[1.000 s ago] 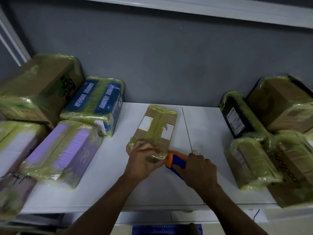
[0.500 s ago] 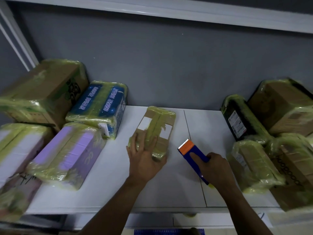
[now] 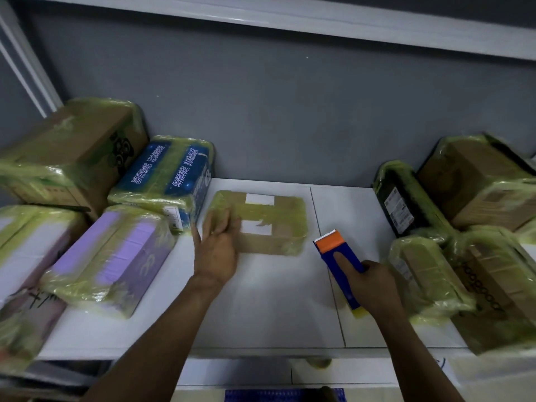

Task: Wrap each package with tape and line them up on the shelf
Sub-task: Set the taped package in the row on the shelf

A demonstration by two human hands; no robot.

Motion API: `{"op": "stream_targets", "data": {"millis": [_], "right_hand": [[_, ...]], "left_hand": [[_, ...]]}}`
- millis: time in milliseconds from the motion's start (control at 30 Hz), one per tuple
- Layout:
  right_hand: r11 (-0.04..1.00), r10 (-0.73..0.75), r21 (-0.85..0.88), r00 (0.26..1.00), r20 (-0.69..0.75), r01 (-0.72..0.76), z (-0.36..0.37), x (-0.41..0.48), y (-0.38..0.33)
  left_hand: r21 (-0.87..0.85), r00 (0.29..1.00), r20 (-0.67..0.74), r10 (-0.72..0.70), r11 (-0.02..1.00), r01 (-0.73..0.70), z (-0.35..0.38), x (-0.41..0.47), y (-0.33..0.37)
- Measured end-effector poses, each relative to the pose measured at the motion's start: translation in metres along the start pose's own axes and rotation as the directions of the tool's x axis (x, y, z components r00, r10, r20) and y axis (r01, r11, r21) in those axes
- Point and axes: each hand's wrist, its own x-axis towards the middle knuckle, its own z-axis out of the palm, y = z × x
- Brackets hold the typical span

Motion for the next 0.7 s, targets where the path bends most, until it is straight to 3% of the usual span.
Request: {"op": "stream_targets", "data": {"millis": [100,167,267,400,533,700], "right_hand": [[1.000,0.003,0.018,1.000,0.006,-0.003,0.000,0.001,0.001],[0.999,0.015,0.030,1.000,0.009,-0.015,0.000,0.001,0.002],[0.999,0.026,0.036,1.000,0.014,-0.027,-0.003,0.003,0.002],[0.998,0.031,0.057,1.000,0.004,-0.031,-0.007,0.004,0.007],[0.997,0.031,0.071,0.999,-0.021,-0.030,-0.011,0.002,0.011],[0.982,0.003,0.188,1.000,-0.022,0.002,-0.014,-0.004,0.012]], "left_hand": [[-0.133,0.993,-0.054,0.106,0.985,-0.112,0.001,0.001,0.021],[-0.160,0.979,0.022,0.204,0.967,-0.198,0.008,0.000,0.045],[-0.174,0.968,0.129,0.217,0.966,-0.193,0.025,0.004,0.076],[-0.178,0.982,0.026,0.188,0.967,-0.181,0.026,0.006,0.091],[-0.263,0.946,-0.146,0.289,0.911,-0.318,0.033,-0.002,0.084],[-0.315,0.933,-0.205,0.297,0.882,-0.350,0.030,-0.016,0.044]]}}
